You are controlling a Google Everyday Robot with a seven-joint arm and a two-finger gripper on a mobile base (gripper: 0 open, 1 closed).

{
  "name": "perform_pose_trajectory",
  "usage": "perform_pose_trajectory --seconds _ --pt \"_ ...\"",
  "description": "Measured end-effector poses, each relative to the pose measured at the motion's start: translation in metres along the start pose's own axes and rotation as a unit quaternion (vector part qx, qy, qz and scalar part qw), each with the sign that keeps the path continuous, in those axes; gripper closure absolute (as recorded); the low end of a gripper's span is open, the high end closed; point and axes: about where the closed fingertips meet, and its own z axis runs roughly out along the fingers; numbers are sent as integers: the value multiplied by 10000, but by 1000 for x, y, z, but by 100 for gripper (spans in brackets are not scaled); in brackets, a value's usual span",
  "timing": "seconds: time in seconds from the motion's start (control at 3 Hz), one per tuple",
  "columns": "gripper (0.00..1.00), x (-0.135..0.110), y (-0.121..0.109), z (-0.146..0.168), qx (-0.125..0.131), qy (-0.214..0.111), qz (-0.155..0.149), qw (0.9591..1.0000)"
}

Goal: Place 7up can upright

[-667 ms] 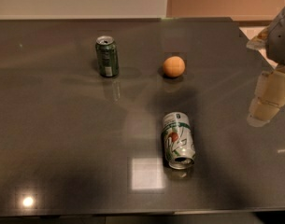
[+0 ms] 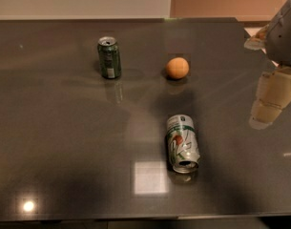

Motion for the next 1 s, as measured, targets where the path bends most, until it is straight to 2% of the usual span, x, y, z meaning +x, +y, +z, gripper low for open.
perform_pose_trajectory --seconds 0.33,0.67,1.0 --pt "0 -23 4 4 -43 -60 -598 9982" --pt "0 -45 10 12 -215 -146 -1245 9919" --pt "0 -62 18 22 -412 -191 -1825 9822"
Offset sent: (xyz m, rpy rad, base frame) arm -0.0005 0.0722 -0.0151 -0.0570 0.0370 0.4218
